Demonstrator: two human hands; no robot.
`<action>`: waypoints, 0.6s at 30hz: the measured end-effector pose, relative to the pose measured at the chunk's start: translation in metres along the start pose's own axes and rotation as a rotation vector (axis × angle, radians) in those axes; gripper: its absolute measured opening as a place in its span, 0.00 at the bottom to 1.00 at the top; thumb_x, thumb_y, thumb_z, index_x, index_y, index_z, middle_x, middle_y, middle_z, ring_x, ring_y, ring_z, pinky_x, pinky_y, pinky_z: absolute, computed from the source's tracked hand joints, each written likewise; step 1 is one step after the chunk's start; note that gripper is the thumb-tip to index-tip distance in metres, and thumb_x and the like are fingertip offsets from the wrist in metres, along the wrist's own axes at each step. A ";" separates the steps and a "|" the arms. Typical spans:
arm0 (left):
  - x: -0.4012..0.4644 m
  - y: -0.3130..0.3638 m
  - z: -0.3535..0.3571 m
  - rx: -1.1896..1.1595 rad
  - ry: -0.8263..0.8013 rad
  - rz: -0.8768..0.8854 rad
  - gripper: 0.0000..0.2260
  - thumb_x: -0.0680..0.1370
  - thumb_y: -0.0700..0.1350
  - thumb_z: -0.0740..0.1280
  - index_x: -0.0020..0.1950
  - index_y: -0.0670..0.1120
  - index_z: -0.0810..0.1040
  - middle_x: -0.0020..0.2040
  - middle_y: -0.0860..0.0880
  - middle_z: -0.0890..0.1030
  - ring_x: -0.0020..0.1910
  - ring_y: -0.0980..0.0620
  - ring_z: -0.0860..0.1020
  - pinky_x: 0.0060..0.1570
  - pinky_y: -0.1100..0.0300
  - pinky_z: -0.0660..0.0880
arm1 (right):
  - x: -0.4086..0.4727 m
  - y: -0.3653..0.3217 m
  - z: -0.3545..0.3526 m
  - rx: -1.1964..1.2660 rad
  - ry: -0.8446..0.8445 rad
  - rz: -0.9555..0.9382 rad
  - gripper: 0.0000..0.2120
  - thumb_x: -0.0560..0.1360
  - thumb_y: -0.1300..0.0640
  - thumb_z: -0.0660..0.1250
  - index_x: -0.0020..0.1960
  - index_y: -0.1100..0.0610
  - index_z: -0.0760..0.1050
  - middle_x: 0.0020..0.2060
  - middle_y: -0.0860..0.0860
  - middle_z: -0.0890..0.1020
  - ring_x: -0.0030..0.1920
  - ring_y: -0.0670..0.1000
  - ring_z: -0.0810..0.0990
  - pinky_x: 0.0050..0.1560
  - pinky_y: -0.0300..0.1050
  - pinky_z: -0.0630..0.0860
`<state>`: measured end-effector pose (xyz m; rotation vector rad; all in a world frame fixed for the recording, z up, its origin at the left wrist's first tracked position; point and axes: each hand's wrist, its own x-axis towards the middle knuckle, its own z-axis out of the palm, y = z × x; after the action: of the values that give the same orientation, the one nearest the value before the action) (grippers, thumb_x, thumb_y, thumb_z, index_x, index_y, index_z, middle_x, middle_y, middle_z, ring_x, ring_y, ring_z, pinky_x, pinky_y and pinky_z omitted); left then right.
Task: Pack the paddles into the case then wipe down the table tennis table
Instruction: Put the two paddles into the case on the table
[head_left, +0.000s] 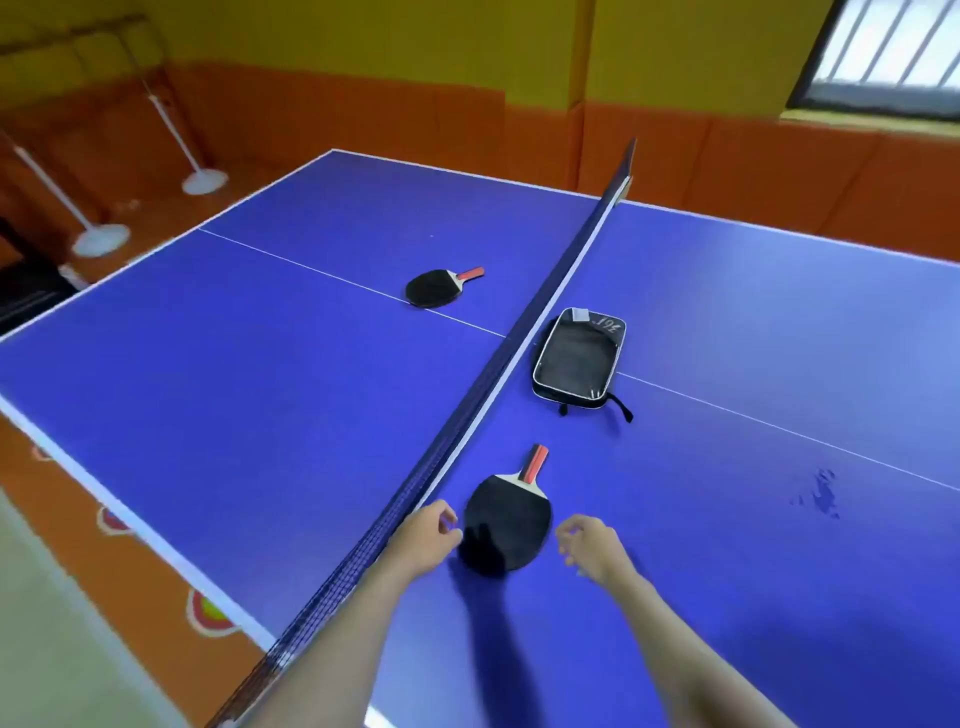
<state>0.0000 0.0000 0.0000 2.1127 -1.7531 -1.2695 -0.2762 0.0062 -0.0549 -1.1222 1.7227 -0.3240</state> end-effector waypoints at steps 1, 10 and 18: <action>0.013 -0.001 0.001 -0.008 -0.010 -0.001 0.05 0.79 0.50 0.68 0.53 0.52 0.76 0.52 0.54 0.79 0.44 0.52 0.77 0.45 0.57 0.76 | 0.012 0.003 0.006 0.047 0.023 0.020 0.07 0.78 0.54 0.62 0.48 0.50 0.79 0.43 0.51 0.83 0.37 0.52 0.80 0.39 0.48 0.79; 0.088 0.005 0.026 -0.009 -0.155 -0.061 0.24 0.79 0.47 0.68 0.75 0.49 0.67 0.71 0.48 0.69 0.68 0.47 0.73 0.67 0.52 0.71 | 0.059 0.011 0.044 0.295 0.093 0.219 0.18 0.80 0.53 0.66 0.69 0.50 0.70 0.55 0.50 0.81 0.55 0.54 0.81 0.57 0.53 0.80; 0.128 0.001 0.035 -0.643 -0.237 -0.475 0.21 0.76 0.51 0.73 0.66 0.56 0.69 0.61 0.58 0.77 0.62 0.50 0.76 0.64 0.47 0.73 | 0.082 0.003 0.069 0.541 0.247 0.392 0.08 0.78 0.58 0.73 0.56 0.59 0.82 0.46 0.54 0.85 0.45 0.56 0.83 0.52 0.54 0.85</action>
<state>-0.0261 -0.0955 -0.0881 2.0733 -0.7191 -1.9344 -0.2238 -0.0382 -0.1376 -0.3541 1.8665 -0.6523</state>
